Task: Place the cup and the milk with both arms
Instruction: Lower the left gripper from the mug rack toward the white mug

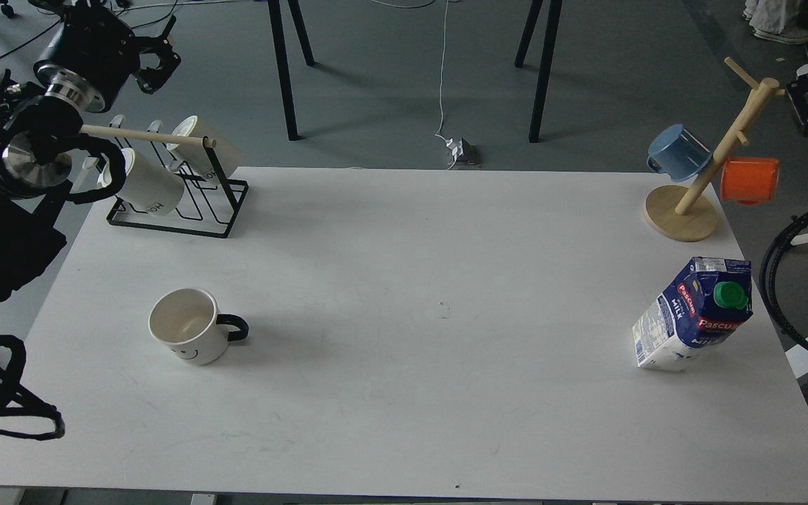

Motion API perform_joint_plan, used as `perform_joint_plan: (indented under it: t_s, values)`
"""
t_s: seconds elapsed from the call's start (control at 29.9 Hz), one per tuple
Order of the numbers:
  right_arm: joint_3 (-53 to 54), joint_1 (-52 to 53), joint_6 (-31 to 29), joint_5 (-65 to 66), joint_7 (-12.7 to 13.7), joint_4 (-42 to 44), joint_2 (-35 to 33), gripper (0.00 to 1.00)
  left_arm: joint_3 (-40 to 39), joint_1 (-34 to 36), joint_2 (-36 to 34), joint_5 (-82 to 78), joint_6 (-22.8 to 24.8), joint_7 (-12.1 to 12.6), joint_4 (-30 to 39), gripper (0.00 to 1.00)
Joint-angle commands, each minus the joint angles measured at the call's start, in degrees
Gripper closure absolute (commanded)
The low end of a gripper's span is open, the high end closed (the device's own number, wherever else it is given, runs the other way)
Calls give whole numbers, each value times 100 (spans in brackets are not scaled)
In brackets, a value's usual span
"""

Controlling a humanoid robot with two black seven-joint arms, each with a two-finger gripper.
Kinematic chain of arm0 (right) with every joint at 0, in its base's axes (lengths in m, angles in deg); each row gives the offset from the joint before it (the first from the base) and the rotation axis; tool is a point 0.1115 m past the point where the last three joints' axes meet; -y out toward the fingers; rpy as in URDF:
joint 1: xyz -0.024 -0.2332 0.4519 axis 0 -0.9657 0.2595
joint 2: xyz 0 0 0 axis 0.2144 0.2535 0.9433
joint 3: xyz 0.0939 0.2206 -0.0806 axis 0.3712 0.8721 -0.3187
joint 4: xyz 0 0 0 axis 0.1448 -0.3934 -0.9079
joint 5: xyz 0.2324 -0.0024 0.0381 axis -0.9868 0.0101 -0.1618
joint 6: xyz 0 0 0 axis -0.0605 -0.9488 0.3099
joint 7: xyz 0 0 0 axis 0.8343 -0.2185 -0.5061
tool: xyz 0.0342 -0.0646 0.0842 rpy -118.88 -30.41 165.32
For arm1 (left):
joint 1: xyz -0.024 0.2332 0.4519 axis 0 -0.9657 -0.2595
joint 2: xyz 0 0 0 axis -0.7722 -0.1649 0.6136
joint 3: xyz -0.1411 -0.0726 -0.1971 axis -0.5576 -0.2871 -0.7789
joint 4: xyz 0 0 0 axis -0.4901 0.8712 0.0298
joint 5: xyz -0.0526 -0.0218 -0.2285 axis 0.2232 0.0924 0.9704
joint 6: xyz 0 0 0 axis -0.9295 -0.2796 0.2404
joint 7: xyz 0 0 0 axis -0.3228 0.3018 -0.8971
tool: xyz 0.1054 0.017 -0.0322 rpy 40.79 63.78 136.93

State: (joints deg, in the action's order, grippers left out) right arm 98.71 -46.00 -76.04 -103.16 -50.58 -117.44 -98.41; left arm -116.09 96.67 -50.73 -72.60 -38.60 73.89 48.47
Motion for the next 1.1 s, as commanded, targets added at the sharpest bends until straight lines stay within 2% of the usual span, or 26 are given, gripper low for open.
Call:
perform_joint_plan:
  t_s: [0.0, 0.1, 0.27, 0.4, 0.57, 0.87, 0.97, 1.07]
  values:
    - [-1, -7, 0, 0, 3, -10, -10, 1, -4, -18, 3, 0, 13, -102, 11, 0]
    - [-1, -24, 0, 0, 3, -10, -19, 1, -4, -9, -32, 0, 44, -191, 29, 0]
    - [-1, -42, 0, -9, 3, -27, -28, 1, 57, -9, -59, 0, 44, -174, 81, 0]
    - [8, -42, 0, -9, 3, -36, -28, 1, 119, -228, -304, -79, 44, -147, 528, 1]
    - [104, -51, 0, -18, 3, -36, -28, 1, 681, -598, -1498, -1104, 44, -138, 2126, 1]
    - [131, -182, 0, -18, 3, -45, -37, 1, 893, -1098, -3273, -3749, 44, -129, 4429, 9]
    - [149, -235, 0, -26, 3, -45, -37, 1, 980, -1414, -3696, -4672, 44, -129, 4958, 10]
    - [280, -340, 0, -26, 12, -62, -46, 1, 1033, -1678, -3908, -5621, -127, -147, 5135, 15]
